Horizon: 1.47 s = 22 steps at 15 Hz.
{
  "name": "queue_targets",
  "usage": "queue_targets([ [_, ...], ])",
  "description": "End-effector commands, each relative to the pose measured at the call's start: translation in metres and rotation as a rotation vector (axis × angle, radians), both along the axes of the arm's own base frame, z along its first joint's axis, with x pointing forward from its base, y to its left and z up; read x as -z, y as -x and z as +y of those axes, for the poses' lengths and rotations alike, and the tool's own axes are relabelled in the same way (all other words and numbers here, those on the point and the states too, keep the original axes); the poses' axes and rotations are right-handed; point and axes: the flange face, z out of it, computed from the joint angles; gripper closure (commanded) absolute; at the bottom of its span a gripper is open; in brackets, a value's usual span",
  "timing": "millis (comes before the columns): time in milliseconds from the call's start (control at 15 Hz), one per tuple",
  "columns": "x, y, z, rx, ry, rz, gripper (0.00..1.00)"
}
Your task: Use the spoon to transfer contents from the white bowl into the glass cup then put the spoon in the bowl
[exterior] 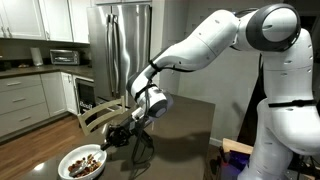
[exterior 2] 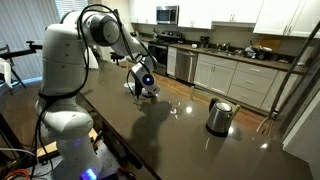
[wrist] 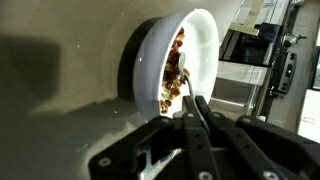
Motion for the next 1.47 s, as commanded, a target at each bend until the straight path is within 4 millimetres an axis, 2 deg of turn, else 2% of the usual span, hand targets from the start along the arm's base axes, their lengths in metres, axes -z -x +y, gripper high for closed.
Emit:
queue_targets([
  [0,-0.010,0.009,-0.001,0.006,0.014,-0.020,0.97],
  [467,-0.032,0.009,-0.008,0.005,0.040,-0.050,0.97],
  [667,-0.040,0.008,-0.013,0.001,0.107,-0.049,0.97],
  [867,-0.040,0.009,-0.017,-0.030,0.241,-0.030,0.97],
  [933,-0.033,0.001,-0.018,-0.025,0.179,-0.045,0.95],
  [1400,-0.032,0.004,-0.017,-0.041,0.228,-0.036,0.95],
])
